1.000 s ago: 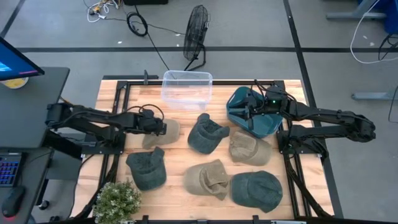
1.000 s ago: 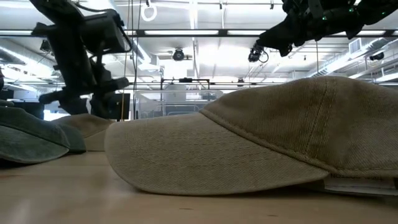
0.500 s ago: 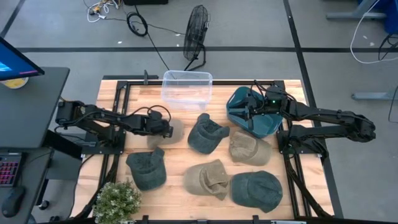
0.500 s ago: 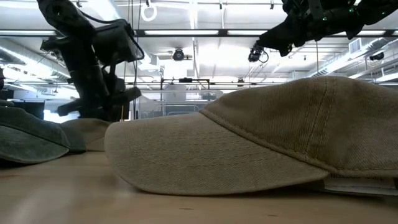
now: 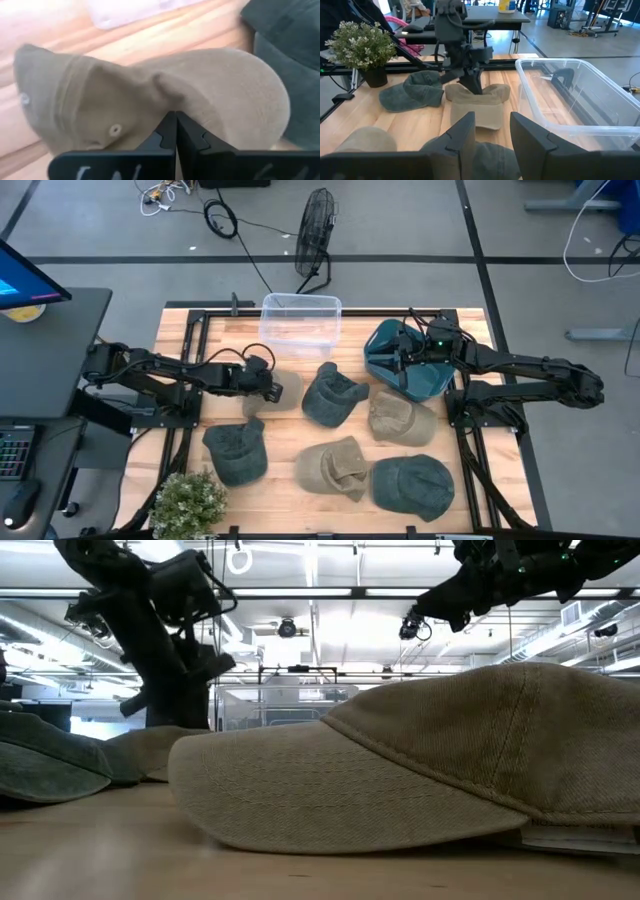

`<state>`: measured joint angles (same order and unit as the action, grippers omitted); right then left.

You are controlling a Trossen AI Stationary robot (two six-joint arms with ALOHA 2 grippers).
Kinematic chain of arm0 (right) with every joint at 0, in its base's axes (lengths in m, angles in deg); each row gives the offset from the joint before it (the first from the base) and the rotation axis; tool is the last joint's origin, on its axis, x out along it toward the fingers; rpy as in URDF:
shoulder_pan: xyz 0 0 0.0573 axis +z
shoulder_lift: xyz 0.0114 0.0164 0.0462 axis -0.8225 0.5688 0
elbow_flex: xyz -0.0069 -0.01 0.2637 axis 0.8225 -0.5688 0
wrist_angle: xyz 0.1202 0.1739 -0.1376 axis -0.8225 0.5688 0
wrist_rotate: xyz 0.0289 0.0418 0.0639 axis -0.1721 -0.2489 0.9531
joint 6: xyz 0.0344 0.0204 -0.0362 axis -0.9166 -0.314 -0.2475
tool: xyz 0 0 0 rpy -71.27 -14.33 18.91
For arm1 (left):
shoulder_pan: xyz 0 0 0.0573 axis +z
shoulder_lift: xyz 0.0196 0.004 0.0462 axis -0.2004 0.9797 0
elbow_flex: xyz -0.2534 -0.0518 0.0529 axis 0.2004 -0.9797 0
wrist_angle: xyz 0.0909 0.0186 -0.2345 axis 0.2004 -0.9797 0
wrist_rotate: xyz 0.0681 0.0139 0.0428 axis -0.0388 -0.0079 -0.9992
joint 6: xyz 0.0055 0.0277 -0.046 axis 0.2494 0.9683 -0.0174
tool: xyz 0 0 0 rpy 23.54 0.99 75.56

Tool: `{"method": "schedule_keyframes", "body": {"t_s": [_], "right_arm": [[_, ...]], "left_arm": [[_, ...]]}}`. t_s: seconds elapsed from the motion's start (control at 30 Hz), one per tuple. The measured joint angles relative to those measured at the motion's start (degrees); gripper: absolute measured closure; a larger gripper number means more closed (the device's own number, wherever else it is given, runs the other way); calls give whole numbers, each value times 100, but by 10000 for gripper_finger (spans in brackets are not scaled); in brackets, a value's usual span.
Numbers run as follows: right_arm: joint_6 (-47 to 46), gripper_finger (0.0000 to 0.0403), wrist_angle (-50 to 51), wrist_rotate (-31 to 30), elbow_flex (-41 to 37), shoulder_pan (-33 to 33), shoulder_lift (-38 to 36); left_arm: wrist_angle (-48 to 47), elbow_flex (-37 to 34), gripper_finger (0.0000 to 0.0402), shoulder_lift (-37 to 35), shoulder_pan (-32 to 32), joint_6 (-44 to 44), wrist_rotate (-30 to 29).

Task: Pick & Place hat
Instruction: Put the top left brown cap into the transparent bin

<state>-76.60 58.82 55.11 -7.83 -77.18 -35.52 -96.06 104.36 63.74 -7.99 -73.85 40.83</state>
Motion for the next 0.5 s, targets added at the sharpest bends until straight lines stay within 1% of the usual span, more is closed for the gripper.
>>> {"method": "schedule_keyframes", "body": {"t_s": [0.1,0.17,0.27,0.33,0.5], "right_arm": [[-2,274,22,0,0,0,0],[-2,274,24,0,0,0,0],[-2,274,30,0,0,0,0],[-2,274,31,1,0,7,0],[-2,274,34,0,0,71,0]], "left_arm": [[-20,0,400,-229,0,93,34],[-33,0,398,-287,0,79,239],[-22,4,383,-310,0,379,395],[-43,2,363,-309,53,539,435],[-34,2,295,-310,327,568,879]]}}
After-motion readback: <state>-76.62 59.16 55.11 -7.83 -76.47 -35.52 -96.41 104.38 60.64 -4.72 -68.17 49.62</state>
